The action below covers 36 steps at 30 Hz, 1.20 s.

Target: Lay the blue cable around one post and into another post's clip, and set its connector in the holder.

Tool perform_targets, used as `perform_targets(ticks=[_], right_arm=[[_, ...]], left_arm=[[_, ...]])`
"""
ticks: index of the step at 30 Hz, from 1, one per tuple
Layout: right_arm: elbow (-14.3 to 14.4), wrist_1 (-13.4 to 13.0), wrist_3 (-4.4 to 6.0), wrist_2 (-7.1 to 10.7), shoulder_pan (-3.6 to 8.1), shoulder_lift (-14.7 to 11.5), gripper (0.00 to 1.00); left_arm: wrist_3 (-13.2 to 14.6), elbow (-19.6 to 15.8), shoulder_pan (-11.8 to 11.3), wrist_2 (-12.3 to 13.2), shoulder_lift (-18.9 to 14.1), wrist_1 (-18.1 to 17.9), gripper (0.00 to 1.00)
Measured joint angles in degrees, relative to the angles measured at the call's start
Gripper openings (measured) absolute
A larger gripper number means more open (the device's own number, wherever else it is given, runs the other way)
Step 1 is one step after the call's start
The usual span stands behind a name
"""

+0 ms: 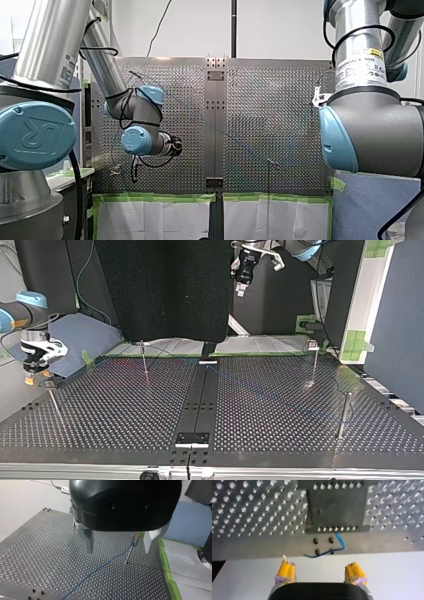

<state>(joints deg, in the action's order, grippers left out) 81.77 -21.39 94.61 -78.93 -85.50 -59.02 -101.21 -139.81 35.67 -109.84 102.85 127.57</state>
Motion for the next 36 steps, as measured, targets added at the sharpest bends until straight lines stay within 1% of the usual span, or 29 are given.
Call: perform_targets(ticks=[5, 7, 9, 10, 15, 17, 19, 22, 23, 25, 26, 27, 31, 34, 36], right_arm=[[0.4, 1.8, 0.09, -2.5, 0.02, -0.2, 0.99], [1.0, 2.0, 0.23, -3.36, 0.07, -0.4, 0.99], [1.7, 1.9, 0.59, -4.26, 0.13, -0.9, 0.99], [2.1, 1.6, 0.85, -4.67, 0.13, -1.2, 0.99], [4.6, -0.6, 3.14, -7.24, -0.31, -3.6, 0.99], [5.6, -1.6, 3.63, -8.29, -0.72, -4.7, 0.99], [6.6, -2.6, 3.46, -9.25, -1.15, -5.6, 0.99], [8.3, -4.2, 2.41, -10.88, -2.09, -7.2, 0.99], [8.9, -4.9, 1.85, -11.52, -2.47, -7.9, 0.99], [9.8, -5.8, 1.05, -12.43, -3.05, -8.7, 0.99], [10.4, -6.3, 0.62, -13.03, -3.53, -9.2, 0.99], [10.8, -6.6, 0.43, -13.46, -3.9, -9.4, 0.99], [12.8, -7.1, 0.3, -15.47, -5.78, -10.0, 0.99], [14.7, -7.1, 0.25, -17.34, -7.64, -10.1, 0.99], [15.6, -7.1, 0.14, -18.25, -8.55, -10.1, 0.99]], left_arm=[[0.1, 0.0, 0.0, 0.0, 0.0, 0.1, 1.0], [0.1, 0.0, 0.0, 0.0, 0.0, 0.1, 1.0], [0.1, 0.0, 0.0, 0.0, 0.0, 0.1, 1.0], [0.1, 0.0, 0.0, 0.0, 0.0, 0.1, 1.0], [0.1, 0.0, 0.0, 0.1, 0.0, 0.1, 1.0], [0.1, 0.0, 0.0, 0.2, 0.0, 0.1, 1.0], [0.1, 0.0, 0.0, 0.2, 0.0, 0.1, 1.0], [0.1, 0.0, 0.0, 0.2, 0.0, 0.1, 1.0], [0.1, 0.0, 0.0, 0.2, 0.0, 0.1, 1.0], [0.0, 0.0, 0.0, 0.2, 0.0, 0.2, 1.0], [0.0, 0.0, 0.0, 0.2, 0.0, 0.2, 1.0], [0.0, 0.0, 0.0, 0.2, 0.0, 0.3, 1.0], [0.0, 0.0, 0.0, 0.1, 0.0, 0.7, 1.0], [-0.1, 0.0, 0.0, 0.1, 0.0, 1.1, 1.0], [-0.1, 0.0, 0.0, 0.1, 0.0, 1.4, 1.0]])
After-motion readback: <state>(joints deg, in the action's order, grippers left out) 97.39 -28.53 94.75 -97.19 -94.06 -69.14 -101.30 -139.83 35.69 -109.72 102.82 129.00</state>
